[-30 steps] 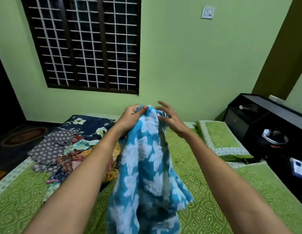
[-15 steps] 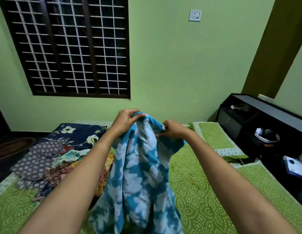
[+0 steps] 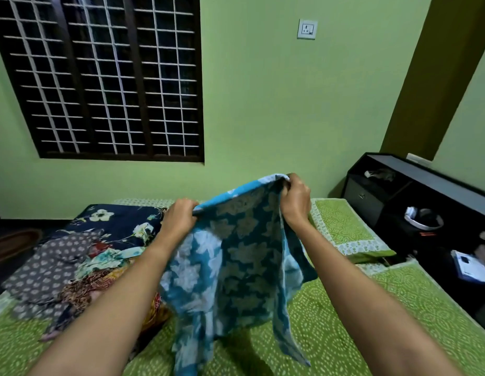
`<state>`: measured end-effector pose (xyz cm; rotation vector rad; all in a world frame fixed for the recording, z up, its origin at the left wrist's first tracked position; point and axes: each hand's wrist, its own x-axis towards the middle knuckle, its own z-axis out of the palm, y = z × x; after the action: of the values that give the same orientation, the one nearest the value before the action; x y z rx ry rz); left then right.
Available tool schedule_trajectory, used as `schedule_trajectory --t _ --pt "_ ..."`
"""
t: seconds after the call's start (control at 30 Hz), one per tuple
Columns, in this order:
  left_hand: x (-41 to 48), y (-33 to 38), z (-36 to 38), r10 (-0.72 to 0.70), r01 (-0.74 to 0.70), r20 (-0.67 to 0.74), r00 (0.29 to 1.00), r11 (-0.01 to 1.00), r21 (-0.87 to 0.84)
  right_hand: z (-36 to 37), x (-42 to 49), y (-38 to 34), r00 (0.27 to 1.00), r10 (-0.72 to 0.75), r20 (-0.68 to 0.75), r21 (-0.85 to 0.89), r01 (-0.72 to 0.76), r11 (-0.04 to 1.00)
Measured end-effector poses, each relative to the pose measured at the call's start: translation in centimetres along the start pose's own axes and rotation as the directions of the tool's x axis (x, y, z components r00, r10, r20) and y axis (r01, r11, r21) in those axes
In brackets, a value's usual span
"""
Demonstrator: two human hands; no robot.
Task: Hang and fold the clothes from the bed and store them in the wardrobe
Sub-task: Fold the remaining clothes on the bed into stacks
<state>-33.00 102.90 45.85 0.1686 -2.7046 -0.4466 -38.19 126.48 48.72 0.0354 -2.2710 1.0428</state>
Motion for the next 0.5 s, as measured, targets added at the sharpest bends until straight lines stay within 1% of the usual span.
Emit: schedule_trajectory --t 0.1,0.2,0.33,0.4,0.43,0.47,0.5 --pt "-0.3 -1.7 1.6 -0.069 0.068 -0.038 0.997 0.997 -0.030 -0.1 0.7 0.5 0.992 0.084 -0.092 0.100 -0.075 0.992" --pt "-0.8 -3.0 3.0 -0.119 0.117 -0.035 0.992 0.992 -0.048 -0.7 1.4 1.3 0.977 0.124 -0.172 0.170 -0.095 0.981" --pt "-1.0 -3.1 4.5 -0.291 0.289 -0.007 0.957 0.952 -0.097 -1.4 1.6 2.5 0.961 0.188 -0.203 0.224 -0.142 0.964" --pt "-1.0 -2.3 4.9 -0.329 0.327 0.006 0.944 0.934 -0.143 -1.5 1.4 2.9 0.949 0.232 -0.215 0.240 -0.179 0.954" --pt "-1.1 -1.8 5.0 -0.335 0.328 0.005 0.942 0.921 -0.210 -1.7 1.3 3.1 0.943 0.254 -0.215 0.240 -0.201 0.950" --pt "-1.0 -1.3 4.8 -0.333 0.319 0.010 0.943 0.893 -0.316 -2.0 1.2 3.2 0.939 0.272 -0.212 0.235 -0.221 0.947" --pt "-0.8 -0.8 4.5 -0.328 0.308 0.032 0.944 0.845 -0.438 -2.3 1.3 3.5 0.937 0.280 -0.206 0.229 -0.232 0.945"
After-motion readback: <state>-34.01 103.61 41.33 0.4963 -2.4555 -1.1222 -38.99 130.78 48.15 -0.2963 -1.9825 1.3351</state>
